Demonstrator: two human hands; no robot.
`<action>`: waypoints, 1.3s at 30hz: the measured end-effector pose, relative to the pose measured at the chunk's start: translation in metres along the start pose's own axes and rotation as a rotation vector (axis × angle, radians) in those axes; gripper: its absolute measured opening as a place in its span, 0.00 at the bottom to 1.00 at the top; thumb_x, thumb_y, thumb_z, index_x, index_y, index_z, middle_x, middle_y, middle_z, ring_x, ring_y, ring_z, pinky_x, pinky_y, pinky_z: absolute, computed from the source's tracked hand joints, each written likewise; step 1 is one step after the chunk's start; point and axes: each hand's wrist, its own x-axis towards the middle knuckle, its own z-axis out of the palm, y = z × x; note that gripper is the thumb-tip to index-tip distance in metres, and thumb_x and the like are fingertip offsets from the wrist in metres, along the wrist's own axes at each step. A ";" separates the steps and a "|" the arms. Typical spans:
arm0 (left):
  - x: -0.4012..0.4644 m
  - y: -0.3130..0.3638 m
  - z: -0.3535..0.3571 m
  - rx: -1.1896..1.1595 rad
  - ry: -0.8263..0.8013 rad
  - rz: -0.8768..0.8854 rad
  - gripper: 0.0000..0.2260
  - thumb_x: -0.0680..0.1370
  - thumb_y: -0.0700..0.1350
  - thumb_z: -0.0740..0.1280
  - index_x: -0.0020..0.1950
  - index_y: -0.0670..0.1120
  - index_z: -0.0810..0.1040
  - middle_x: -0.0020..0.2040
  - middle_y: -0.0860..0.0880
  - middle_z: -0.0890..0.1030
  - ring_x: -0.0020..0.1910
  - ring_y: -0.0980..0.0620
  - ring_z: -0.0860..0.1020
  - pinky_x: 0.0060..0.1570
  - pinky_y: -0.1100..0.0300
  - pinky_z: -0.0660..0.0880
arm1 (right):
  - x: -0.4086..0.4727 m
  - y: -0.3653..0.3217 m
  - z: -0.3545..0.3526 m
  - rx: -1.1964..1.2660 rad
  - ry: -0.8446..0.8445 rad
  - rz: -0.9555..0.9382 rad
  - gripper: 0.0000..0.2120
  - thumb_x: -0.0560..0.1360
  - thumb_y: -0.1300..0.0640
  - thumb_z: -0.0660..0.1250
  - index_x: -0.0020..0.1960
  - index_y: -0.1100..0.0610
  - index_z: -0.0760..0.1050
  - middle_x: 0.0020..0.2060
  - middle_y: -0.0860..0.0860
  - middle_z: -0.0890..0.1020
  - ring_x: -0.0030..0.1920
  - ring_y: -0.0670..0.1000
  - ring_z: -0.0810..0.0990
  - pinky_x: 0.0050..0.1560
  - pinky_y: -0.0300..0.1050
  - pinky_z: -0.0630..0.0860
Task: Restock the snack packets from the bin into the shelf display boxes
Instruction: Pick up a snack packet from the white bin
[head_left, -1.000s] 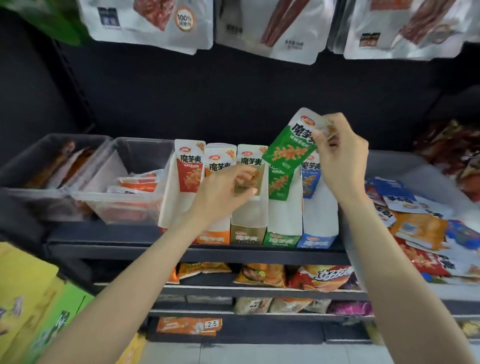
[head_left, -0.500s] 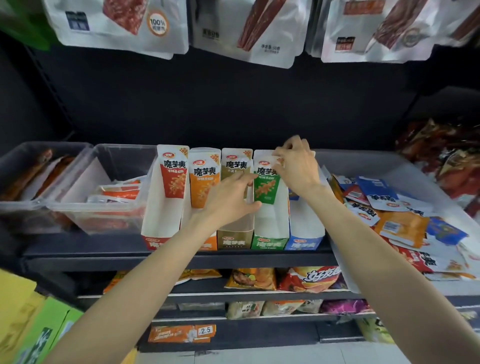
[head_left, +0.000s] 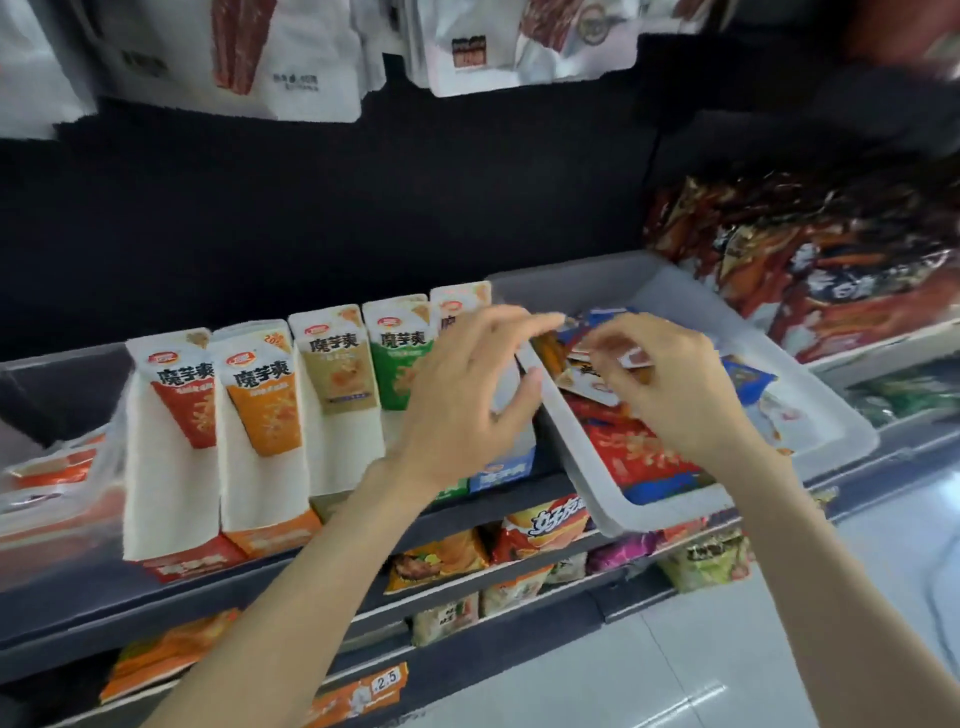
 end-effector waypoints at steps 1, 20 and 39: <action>0.007 0.006 0.011 -0.006 -0.065 0.079 0.14 0.78 0.45 0.62 0.64 0.46 0.74 0.56 0.49 0.76 0.55 0.52 0.74 0.56 0.60 0.69 | -0.008 0.017 -0.012 -0.016 -0.003 0.061 0.07 0.75 0.61 0.68 0.52 0.55 0.79 0.45 0.46 0.81 0.45 0.45 0.79 0.48 0.40 0.75; 0.070 0.042 0.119 -0.029 -0.569 -0.359 0.08 0.78 0.47 0.64 0.49 0.45 0.80 0.42 0.49 0.82 0.38 0.51 0.79 0.36 0.58 0.73 | -0.035 0.095 -0.045 0.034 0.082 0.316 0.18 0.76 0.68 0.60 0.62 0.56 0.76 0.52 0.51 0.82 0.49 0.50 0.81 0.50 0.37 0.75; -0.017 0.002 -0.017 -0.414 -0.091 -0.597 0.17 0.75 0.34 0.68 0.50 0.59 0.76 0.46 0.61 0.80 0.45 0.69 0.79 0.45 0.73 0.74 | 0.011 -0.022 -0.008 0.522 0.108 0.151 0.07 0.75 0.58 0.70 0.44 0.54 0.71 0.42 0.46 0.83 0.36 0.43 0.83 0.32 0.35 0.77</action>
